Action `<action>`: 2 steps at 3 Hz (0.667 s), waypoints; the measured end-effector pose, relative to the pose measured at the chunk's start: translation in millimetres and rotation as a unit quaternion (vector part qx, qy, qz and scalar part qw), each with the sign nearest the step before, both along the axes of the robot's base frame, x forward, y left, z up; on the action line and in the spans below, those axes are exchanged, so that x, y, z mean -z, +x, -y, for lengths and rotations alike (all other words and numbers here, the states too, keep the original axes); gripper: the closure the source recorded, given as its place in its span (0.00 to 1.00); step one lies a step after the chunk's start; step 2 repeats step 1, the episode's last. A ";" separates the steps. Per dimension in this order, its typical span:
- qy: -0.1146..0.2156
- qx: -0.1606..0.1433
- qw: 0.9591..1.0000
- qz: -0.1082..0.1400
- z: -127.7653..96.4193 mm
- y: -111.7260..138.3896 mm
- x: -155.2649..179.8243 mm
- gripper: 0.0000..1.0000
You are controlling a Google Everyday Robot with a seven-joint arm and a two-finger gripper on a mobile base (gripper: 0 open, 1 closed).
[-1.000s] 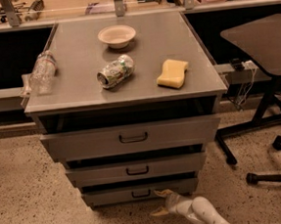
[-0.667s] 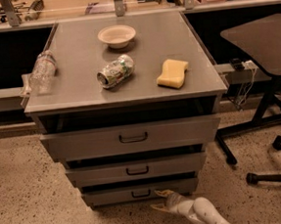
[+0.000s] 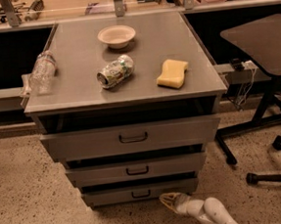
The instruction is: Close bottom drawer
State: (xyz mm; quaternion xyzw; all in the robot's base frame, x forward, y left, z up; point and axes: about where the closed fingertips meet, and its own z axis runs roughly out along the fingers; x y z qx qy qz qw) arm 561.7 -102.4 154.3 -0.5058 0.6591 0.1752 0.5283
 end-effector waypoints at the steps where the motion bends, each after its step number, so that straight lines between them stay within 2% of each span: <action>1: 0.012 -0.025 0.999 -0.024 5.9 -23.2 -4.4 1.00; 2: 0.012 -0.025 0.999 -0.024 5.9 -23.2 -4.4 1.00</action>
Offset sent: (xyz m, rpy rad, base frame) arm 0.0000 0.0000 0.0000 0.0000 0.0000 0.0000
